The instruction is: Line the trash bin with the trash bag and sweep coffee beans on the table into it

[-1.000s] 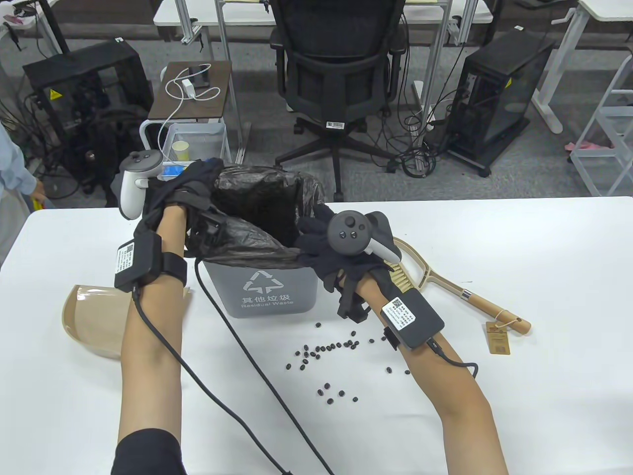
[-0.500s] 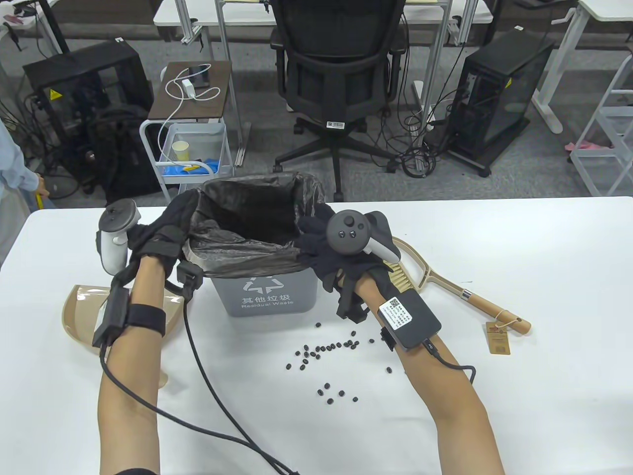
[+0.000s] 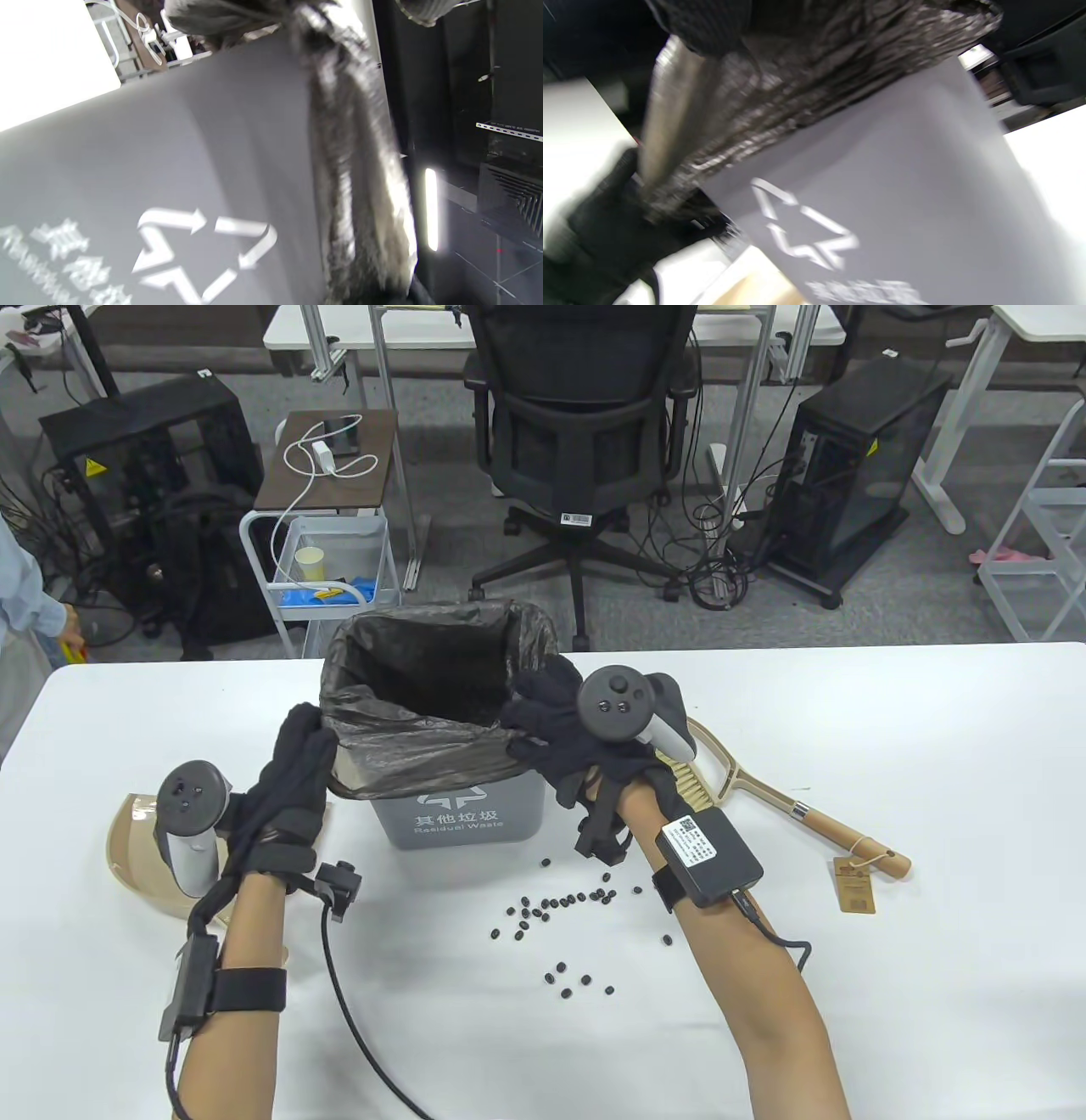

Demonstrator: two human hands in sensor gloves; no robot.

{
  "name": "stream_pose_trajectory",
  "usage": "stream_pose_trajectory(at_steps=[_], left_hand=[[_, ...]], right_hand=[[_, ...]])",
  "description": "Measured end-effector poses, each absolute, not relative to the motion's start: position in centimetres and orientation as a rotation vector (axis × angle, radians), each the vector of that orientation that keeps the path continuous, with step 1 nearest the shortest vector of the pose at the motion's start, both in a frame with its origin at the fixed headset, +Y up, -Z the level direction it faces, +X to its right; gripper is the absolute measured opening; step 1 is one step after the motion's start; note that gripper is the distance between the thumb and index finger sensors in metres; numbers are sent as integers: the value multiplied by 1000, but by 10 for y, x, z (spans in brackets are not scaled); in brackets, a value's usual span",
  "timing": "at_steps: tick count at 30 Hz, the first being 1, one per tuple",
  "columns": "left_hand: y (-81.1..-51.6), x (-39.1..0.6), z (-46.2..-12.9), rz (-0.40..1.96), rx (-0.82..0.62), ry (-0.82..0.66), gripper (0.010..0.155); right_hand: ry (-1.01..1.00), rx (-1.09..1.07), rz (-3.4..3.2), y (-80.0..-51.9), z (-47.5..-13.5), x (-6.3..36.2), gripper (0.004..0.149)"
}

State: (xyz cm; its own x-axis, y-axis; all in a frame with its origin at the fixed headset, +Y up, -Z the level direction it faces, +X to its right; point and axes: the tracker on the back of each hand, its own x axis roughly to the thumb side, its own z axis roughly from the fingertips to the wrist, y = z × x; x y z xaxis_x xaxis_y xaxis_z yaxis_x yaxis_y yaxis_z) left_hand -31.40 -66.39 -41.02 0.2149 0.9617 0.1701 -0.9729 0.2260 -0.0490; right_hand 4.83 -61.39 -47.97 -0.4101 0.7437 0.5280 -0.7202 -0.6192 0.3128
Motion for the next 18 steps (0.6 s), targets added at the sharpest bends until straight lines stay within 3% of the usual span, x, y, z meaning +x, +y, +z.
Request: stream_pose_trajectory(at_steps=[4,6,9,12,18], left_hand=[[-679,-308,-406,1401,-9,-180,81],[-678,-310,-400,1386,59,-143,82],[-674,-307,-392,1352,215,-78,84],[-674,-297,-392,1259,138,-113,81],[-684,-285,-391,1160,189,-1,71]], right_hand=[[-18,552,1562,-643,-475,69,76],[36,454,1424,-661,-473,75,80],[153,432,1429,-685,-469,74,85],[185,457,1443,-704,-465,65,84],[189,450,1473,-721,-456,52,80]])
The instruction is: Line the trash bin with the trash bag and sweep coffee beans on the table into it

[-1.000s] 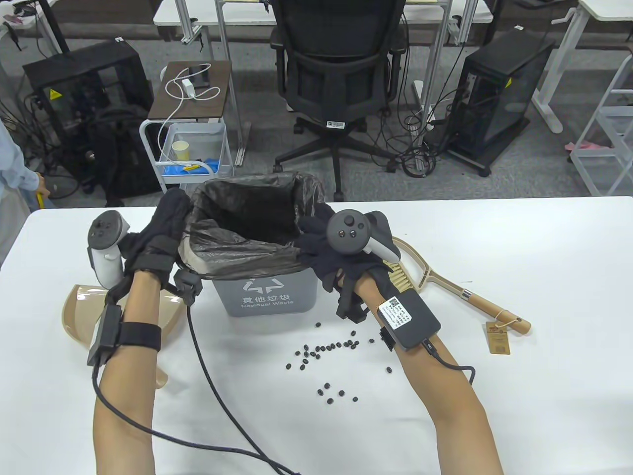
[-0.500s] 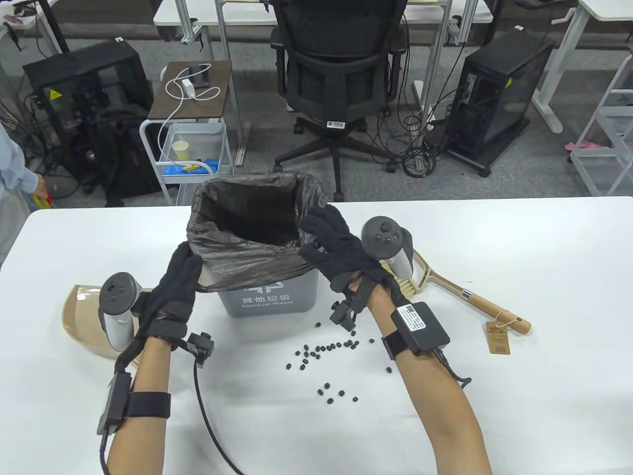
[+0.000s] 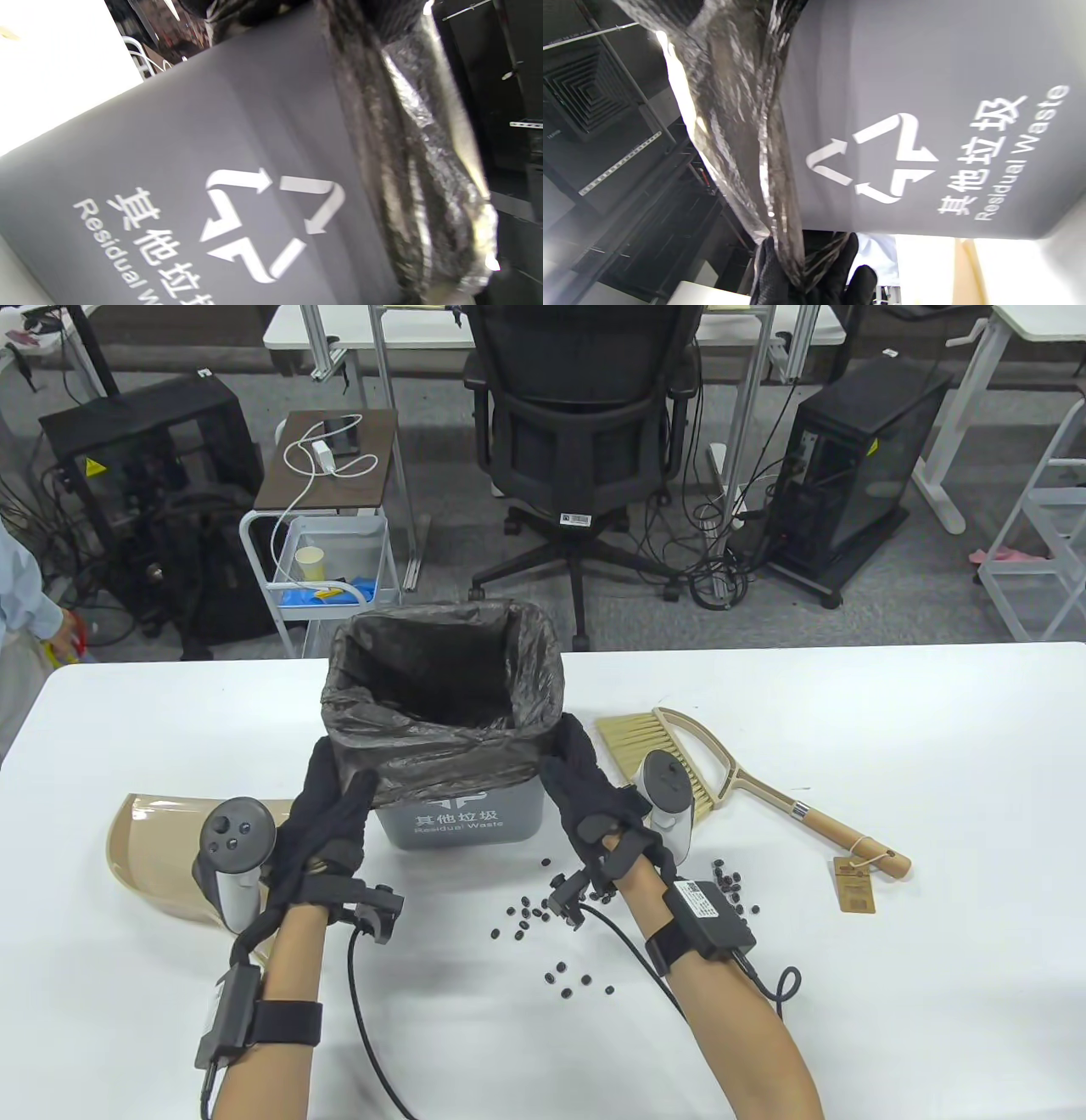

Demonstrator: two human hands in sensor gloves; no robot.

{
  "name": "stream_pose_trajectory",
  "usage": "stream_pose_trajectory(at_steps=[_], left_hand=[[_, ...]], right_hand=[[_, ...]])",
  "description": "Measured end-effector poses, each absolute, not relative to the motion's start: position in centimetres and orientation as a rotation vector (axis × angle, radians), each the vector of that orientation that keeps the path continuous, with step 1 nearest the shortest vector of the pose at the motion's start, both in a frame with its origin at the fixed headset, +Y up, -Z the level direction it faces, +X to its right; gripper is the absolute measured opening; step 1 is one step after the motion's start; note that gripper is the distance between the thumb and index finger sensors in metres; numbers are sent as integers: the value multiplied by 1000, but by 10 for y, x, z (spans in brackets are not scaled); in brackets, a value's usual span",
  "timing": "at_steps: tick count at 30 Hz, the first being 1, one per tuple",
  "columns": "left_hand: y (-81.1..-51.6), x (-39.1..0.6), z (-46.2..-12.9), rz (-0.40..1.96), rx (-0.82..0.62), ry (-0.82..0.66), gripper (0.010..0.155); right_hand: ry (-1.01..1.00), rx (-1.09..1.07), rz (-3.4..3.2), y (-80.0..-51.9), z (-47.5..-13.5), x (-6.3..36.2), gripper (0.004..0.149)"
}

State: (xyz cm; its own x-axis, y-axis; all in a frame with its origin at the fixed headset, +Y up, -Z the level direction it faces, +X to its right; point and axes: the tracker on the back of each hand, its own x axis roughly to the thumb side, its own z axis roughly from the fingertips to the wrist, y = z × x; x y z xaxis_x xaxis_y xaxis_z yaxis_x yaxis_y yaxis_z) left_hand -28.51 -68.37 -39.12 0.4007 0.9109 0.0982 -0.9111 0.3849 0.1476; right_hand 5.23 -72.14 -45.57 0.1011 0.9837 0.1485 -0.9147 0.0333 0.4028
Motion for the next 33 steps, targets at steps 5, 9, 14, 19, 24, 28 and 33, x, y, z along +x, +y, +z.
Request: stream_pose_trajectory(at_steps=[5,9,14,19,24,28,33], left_hand=[[-698,-281,-391,1110,154,42,71],[-708,-281,-391,1088,112,61,71],[-699,-290,-382,1127,160,57,74],[-657,-292,-357,1046,297,-11,79],[-625,-270,-327,845,355,-127,77],[-619,-242,-310,694,344,-187,77],[-636,-197,-296,571,297,-220,78]], right_hand=[[230,446,1534,-734,-453,51,83],[229,443,1520,-733,-456,54,82],[220,496,1587,-718,-455,63,82],[85,548,1717,-685,-453,98,82],[-57,555,1984,-649,-448,157,84],[-128,454,2248,-635,-445,212,84],[-58,218,2493,-654,-449,280,84]])
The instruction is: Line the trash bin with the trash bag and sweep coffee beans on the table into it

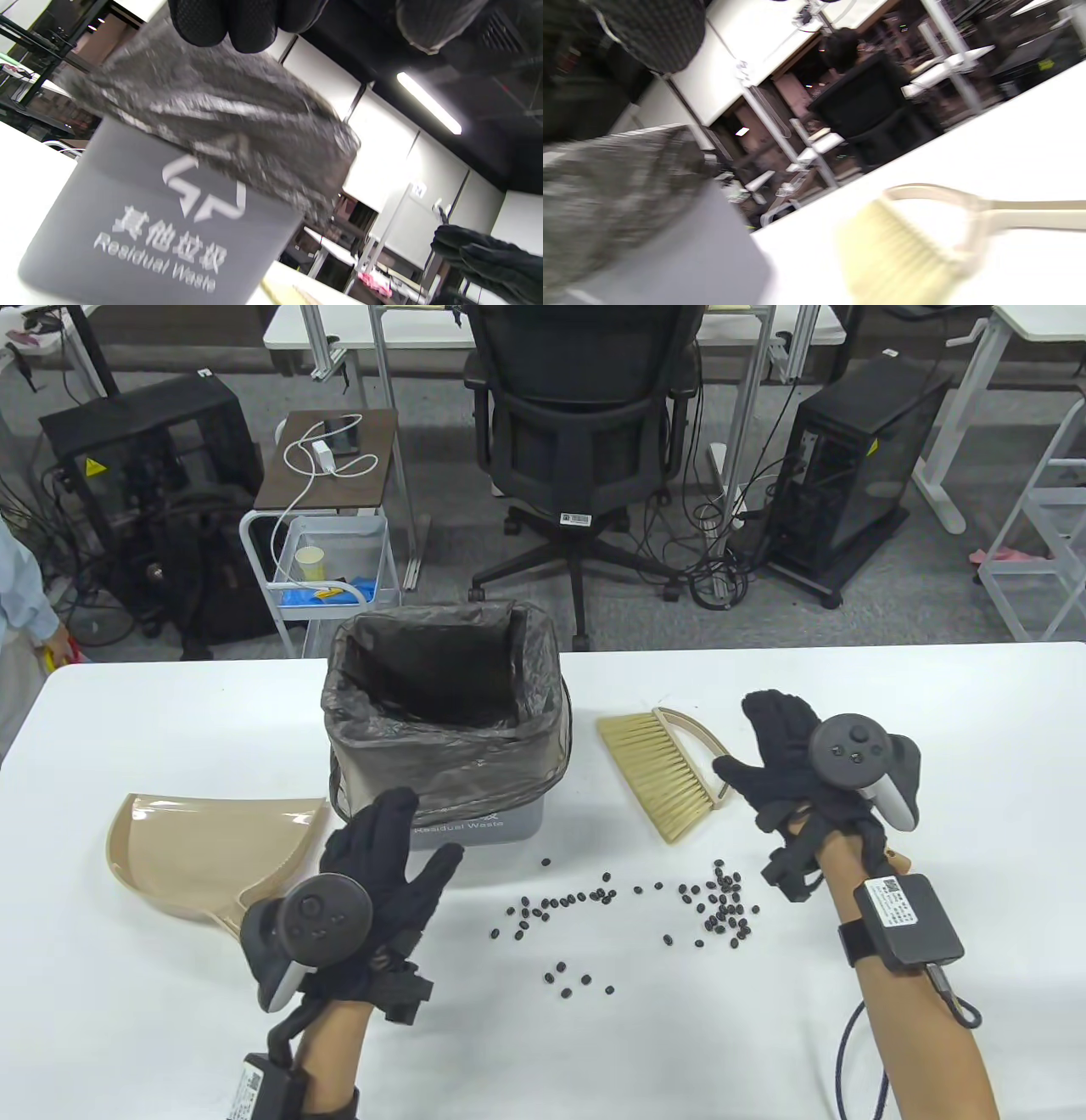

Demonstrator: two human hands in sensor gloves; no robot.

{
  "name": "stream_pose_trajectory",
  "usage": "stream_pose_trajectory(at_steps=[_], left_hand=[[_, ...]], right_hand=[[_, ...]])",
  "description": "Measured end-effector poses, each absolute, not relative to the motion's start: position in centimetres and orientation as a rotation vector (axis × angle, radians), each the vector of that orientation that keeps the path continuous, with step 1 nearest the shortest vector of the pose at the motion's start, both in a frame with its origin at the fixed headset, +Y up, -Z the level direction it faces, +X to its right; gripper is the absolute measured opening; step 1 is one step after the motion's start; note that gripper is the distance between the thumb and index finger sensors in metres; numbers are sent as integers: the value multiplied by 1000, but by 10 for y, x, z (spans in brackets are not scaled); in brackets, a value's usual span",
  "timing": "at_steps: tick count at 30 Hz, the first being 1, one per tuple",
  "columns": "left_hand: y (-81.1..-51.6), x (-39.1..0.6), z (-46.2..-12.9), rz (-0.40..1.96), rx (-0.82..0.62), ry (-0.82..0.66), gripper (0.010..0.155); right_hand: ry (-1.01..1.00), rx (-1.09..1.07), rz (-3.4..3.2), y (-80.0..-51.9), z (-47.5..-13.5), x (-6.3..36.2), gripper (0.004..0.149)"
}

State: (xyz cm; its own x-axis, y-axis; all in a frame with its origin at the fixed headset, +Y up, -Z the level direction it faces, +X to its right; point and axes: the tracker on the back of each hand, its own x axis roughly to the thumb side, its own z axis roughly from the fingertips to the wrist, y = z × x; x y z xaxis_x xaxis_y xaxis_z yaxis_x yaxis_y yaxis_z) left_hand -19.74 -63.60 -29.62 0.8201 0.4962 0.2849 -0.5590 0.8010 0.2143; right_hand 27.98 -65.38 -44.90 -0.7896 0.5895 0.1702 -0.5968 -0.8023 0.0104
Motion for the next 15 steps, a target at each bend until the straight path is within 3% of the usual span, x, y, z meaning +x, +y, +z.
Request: stream_pose_trajectory(at_steps=[7,15], left_hand=[[-682,-150,-287,492,221,-237,78],[-713,-143,-282,306,223,-205,76]], right_hand=[[154,-87,2598,-711,-451,352,84],[292,-232,2632,-755,-454,380,79]])
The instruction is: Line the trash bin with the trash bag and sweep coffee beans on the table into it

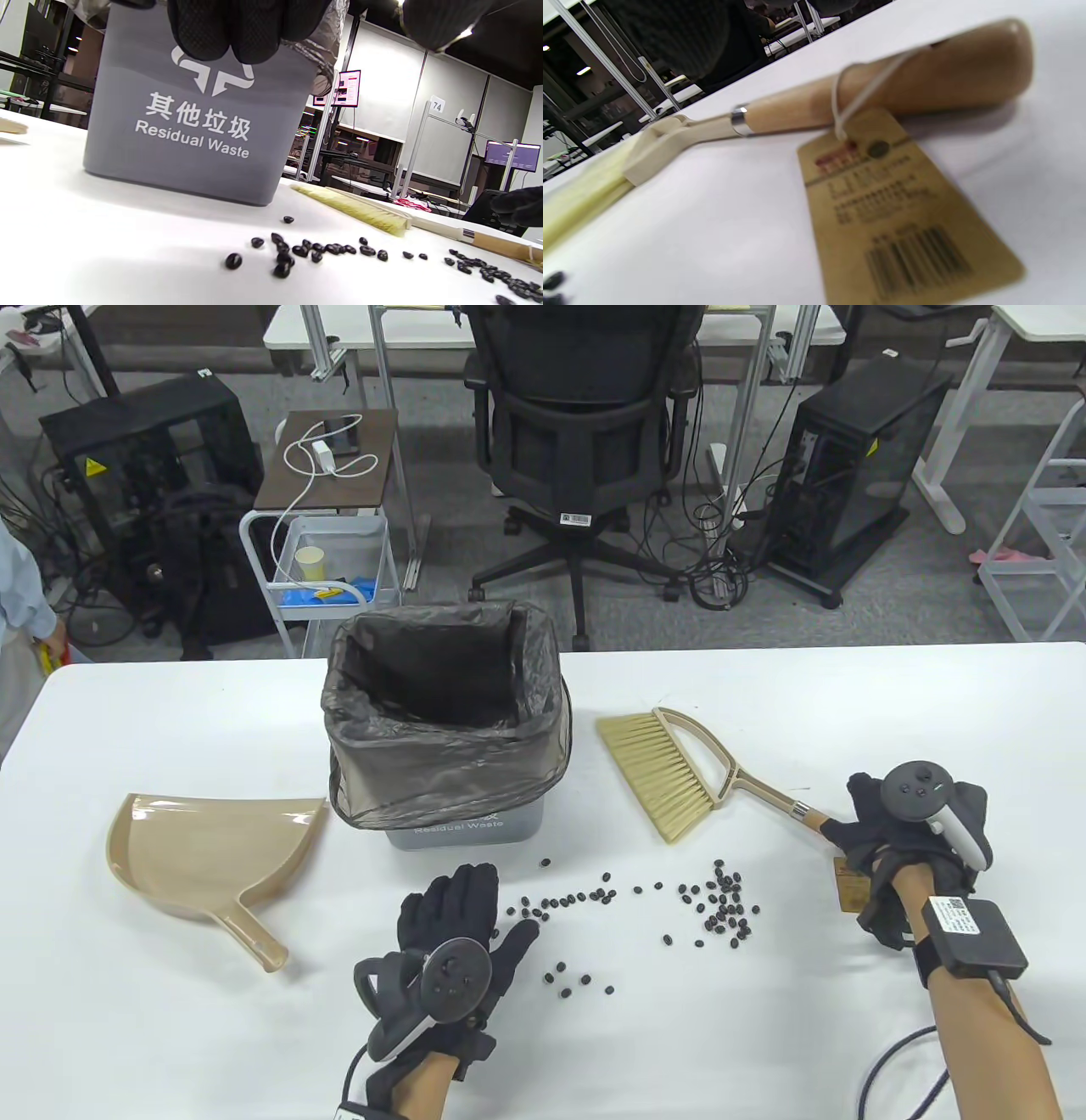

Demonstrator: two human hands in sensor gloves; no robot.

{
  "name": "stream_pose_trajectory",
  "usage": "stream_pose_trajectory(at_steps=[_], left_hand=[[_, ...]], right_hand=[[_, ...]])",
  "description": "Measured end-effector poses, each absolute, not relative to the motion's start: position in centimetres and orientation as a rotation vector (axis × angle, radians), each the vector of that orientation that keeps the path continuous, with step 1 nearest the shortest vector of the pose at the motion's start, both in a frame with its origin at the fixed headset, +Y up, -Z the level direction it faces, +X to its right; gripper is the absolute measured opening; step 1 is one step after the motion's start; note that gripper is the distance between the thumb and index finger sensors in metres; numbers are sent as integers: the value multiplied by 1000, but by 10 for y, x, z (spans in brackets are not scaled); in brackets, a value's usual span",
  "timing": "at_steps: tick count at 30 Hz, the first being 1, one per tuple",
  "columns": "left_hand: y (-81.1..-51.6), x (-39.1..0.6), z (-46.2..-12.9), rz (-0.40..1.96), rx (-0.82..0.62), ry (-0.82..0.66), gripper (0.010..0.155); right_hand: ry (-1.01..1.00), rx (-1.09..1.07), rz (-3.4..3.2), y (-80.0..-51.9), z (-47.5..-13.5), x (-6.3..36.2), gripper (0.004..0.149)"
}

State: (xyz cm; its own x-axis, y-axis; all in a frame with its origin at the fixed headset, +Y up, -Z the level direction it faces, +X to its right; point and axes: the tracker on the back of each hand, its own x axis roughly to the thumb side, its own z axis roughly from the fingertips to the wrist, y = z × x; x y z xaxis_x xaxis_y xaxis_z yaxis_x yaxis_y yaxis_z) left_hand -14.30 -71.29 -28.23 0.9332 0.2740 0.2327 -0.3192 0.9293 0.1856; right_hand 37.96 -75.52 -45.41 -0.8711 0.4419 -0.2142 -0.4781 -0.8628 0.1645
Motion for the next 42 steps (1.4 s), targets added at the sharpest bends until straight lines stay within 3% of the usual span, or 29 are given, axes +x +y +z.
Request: stream_pose_trajectory(at_steps=[8,12,17,21,27,33,35,38,42], left_hand=[[-714,-148,-276,294,275,-186,75],[-714,-148,-276,293,276,-187,75],[-715,-149,-277,301,260,-191,73],[-716,-151,-278,308,249,-185,73],[-719,-158,-280,328,241,-159,72],[-720,-162,-281,358,233,-147,72],[-720,-162,-281,358,239,-148,72],[-721,-161,-281,356,239,-153,72],[-722,-159,-282,354,230,-158,72]], right_hand=[[344,-296,2657,-792,-469,375,69],[256,-356,2789,-782,-474,367,61],[387,-361,2915,-772,-479,357,73],[555,-373,2802,-763,-478,354,55],[392,-344,2799,-740,-463,348,50],[222,-236,2706,-695,-439,346,61],[84,-233,2788,-677,-429,343,62],[-281,-244,3060,-651,-412,332,61],[-544,-346,3275,-635,-397,319,58]])
